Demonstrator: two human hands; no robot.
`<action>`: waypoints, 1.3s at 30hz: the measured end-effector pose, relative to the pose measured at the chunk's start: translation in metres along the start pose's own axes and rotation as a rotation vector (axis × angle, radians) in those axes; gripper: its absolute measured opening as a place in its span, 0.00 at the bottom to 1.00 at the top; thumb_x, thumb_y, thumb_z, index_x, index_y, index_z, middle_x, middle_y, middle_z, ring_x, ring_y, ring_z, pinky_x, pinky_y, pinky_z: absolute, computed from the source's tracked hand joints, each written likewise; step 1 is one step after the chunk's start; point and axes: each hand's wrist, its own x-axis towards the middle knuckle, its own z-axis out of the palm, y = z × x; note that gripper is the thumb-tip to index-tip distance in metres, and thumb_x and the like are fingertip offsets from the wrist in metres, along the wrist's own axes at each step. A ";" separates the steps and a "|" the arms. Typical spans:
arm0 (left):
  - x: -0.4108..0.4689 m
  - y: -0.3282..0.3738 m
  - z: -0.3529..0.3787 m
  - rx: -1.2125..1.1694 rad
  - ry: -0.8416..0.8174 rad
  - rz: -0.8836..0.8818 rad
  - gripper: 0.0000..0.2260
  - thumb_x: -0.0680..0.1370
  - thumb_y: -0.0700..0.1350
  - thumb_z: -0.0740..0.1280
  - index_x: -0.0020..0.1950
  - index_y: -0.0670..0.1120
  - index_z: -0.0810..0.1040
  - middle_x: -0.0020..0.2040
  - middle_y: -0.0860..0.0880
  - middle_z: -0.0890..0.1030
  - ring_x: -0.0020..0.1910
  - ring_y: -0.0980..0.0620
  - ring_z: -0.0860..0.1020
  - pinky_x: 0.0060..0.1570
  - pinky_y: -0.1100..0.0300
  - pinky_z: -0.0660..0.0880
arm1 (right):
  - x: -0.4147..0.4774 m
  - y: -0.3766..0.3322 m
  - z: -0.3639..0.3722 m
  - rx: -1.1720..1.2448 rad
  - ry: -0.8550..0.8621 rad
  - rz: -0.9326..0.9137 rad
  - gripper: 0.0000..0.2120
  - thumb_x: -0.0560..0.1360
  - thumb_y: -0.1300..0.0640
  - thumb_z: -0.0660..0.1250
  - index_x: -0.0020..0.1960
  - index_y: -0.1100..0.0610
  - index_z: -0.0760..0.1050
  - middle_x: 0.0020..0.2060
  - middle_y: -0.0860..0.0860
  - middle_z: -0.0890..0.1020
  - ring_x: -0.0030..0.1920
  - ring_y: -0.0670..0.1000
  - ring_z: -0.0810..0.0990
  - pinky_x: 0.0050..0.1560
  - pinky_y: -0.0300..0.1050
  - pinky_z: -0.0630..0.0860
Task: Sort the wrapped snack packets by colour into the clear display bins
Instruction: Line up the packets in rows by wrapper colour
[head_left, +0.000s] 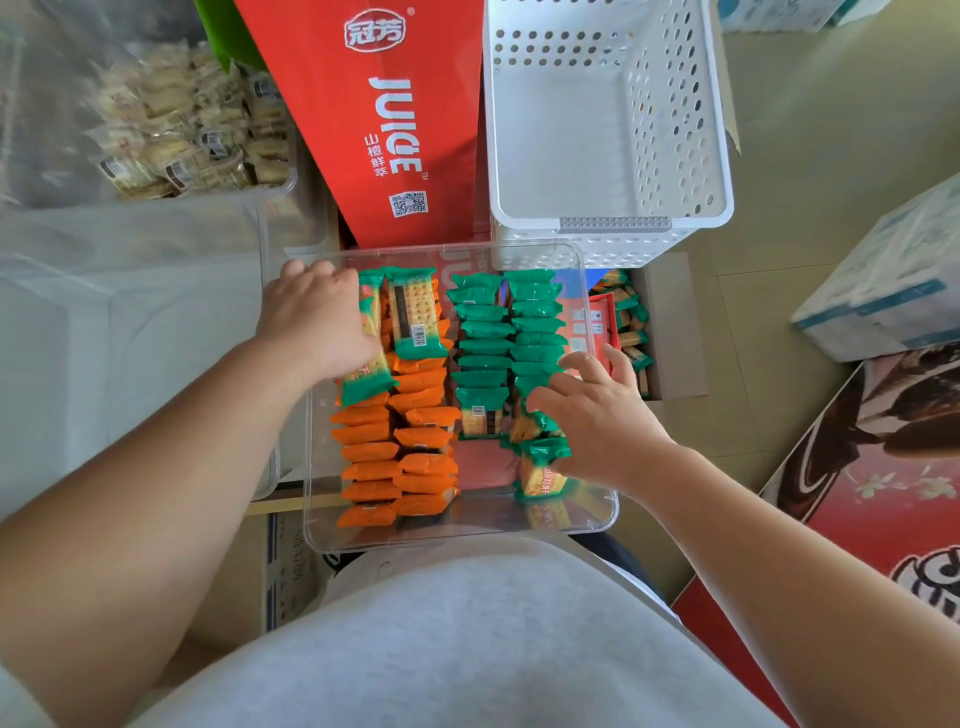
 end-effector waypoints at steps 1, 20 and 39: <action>0.000 -0.002 -0.001 0.033 -0.012 0.017 0.25 0.73 0.56 0.71 0.67 0.48 0.74 0.60 0.44 0.75 0.61 0.41 0.69 0.60 0.46 0.69 | 0.000 0.000 0.000 0.010 -0.008 -0.002 0.28 0.61 0.41 0.76 0.59 0.45 0.74 0.51 0.43 0.78 0.68 0.56 0.67 0.72 0.68 0.53; -0.105 0.072 0.010 -0.714 -0.112 0.404 0.11 0.70 0.51 0.79 0.49 0.52 0.82 0.44 0.56 0.83 0.41 0.57 0.79 0.42 0.55 0.78 | -0.008 0.011 0.000 0.022 0.175 -0.034 0.25 0.58 0.40 0.79 0.52 0.50 0.82 0.57 0.51 0.78 0.70 0.61 0.67 0.70 0.69 0.58; -0.092 0.138 0.069 -0.585 -0.228 0.416 0.08 0.73 0.47 0.77 0.50 0.48 0.87 0.48 0.52 0.85 0.47 0.53 0.81 0.52 0.56 0.77 | -0.038 0.024 0.016 0.520 0.255 0.153 0.16 0.75 0.52 0.72 0.62 0.51 0.79 0.60 0.53 0.75 0.55 0.60 0.74 0.55 0.58 0.76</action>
